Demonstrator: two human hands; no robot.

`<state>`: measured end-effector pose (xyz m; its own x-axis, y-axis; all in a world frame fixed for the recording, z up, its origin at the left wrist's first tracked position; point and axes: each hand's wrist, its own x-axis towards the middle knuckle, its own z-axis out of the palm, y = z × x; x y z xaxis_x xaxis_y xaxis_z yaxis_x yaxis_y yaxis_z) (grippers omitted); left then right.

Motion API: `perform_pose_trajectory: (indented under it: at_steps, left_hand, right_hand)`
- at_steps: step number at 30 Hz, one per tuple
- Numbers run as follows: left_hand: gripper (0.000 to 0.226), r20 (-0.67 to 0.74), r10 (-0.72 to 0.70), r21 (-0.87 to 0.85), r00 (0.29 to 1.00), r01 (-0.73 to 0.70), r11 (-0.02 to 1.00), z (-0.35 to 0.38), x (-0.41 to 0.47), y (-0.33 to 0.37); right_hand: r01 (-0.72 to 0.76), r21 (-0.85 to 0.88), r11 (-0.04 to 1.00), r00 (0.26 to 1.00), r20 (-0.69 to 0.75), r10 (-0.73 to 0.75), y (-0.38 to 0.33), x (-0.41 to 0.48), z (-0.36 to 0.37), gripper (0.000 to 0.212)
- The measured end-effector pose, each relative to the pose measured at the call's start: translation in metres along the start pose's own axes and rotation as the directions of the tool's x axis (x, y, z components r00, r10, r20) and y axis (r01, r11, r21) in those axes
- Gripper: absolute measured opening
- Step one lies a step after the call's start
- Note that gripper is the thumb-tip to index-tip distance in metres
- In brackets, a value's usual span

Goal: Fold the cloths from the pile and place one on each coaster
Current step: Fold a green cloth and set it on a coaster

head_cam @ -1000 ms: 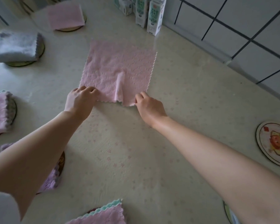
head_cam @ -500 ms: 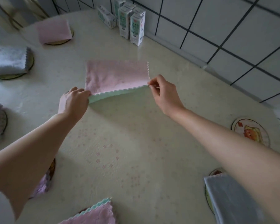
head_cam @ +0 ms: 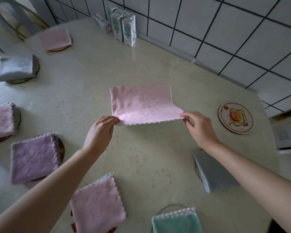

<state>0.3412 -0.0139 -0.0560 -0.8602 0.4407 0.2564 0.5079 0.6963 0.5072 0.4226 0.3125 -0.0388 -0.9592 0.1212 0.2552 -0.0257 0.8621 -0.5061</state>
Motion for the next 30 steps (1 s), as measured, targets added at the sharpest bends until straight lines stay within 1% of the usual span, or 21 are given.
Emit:
perform_pose_trajectory:
  at_steps: [2, 5, 8, 11, 13, 15, 18, 20, 22, 23, 25, 26, 28, 30]
  left_hand:
    - [0.028, 0.057, 0.009, 0.013, 0.998, -0.009, 1.0, 0.007, -0.034, 0.01]
    - [0.026, 0.115, 0.02, 0.008, 0.993, -0.021, 1.0, 0.014, -0.079, 0.021]
    - [0.031, 0.204, -0.007, -0.013, 0.979, 0.01, 1.0, 0.019, -0.12, 0.031]
    - [0.03, 0.273, -0.001, -0.017, 0.962, 0.006, 1.0, 0.021, -0.158, 0.041]
    - [0.031, 0.286, 0.007, -0.025, 0.958, 0.0, 1.0, 0.021, -0.177, 0.047]
    - [0.025, 0.278, 0.022, -0.051, 0.96, -0.008, 0.999, 0.018, -0.19, 0.053]
    - [0.027, 0.265, 0.01, -0.046, 0.964, 0.002, 0.999, 0.014, -0.2, 0.057]
    - [0.019, 0.246, -0.058, -0.05, 0.967, 0.073, 0.996, 0.011, -0.199, 0.06]
    - [0.027, 0.224, -0.172, -0.092, 0.959, 0.197, 0.976, 0.007, -0.191, 0.064]
    - [0.028, 0.217, -0.246, -0.121, 0.945, 0.276, 0.954, 0.004, -0.185, 0.067]
    - [0.025, 0.219, -0.393, -0.163, 0.893, 0.431, 0.887, 0.001, -0.169, 0.068]
    - [0.022, 0.223, -0.445, -0.17, 0.867, 0.484, 0.858, 0.001, -0.16, 0.066]
    - [0.019, 0.208, -0.48, -0.18, 0.852, 0.516, 0.838, 0.005, -0.14, 0.06]
    - [0.017, 0.182, -0.527, -0.248, 0.83, 0.558, 0.792, 0.011, -0.12, 0.056]
  right_hand:
    - [-0.03, -0.004, 1.0, 0.999, 0.027, 0.03, 0.001, -0.037, -0.004, 0.022]
    - [-0.087, 0.037, 0.995, 0.993, 0.078, 0.084, 0.0, -0.09, -0.011, 0.025]
    - [-0.111, 0.06, 0.992, 0.986, 0.128, 0.103, 0.0, -0.137, -0.012, 0.03]
    - [-0.139, 0.076, 0.987, 0.979, 0.16, 0.126, -0.001, -0.176, -0.014, 0.032]
    - [-0.156, 0.082, 0.984, 0.973, 0.183, 0.139, 0.0, -0.196, -0.016, 0.031]
    - [-0.175, 0.091, 0.98, 0.967, 0.201, 0.154, 0.002, -0.21, -0.018, 0.032]
    - [-0.209, 0.101, 0.973, 0.957, 0.225, 0.182, 0.001, -0.223, -0.023, 0.031]
    - [-0.278, 0.119, 0.953, 0.938, 0.248, 0.243, -0.001, -0.224, -0.027, 0.028]
    - [-0.361, 0.156, 0.919, 0.908, 0.282, 0.309, -0.005, -0.218, -0.03, 0.025]
    - [-0.388, 0.185, 0.903, 0.899, 0.289, 0.328, -0.007, -0.212, -0.031, 0.023]
    - [-0.452, 0.259, 0.854, 0.881, 0.282, 0.38, -0.011, -0.197, -0.032, 0.018]
    - [-0.488, 0.302, 0.819, 0.867, 0.278, 0.414, -0.012, -0.188, -0.032, 0.014]
    - [-0.539, 0.376, 0.753, 0.842, 0.266, 0.47, -0.012, -0.168, -0.029, 0.008]
    - [-0.568, 0.428, 0.703, 0.821, 0.236, 0.52, -0.008, -0.147, -0.023, 0.007]
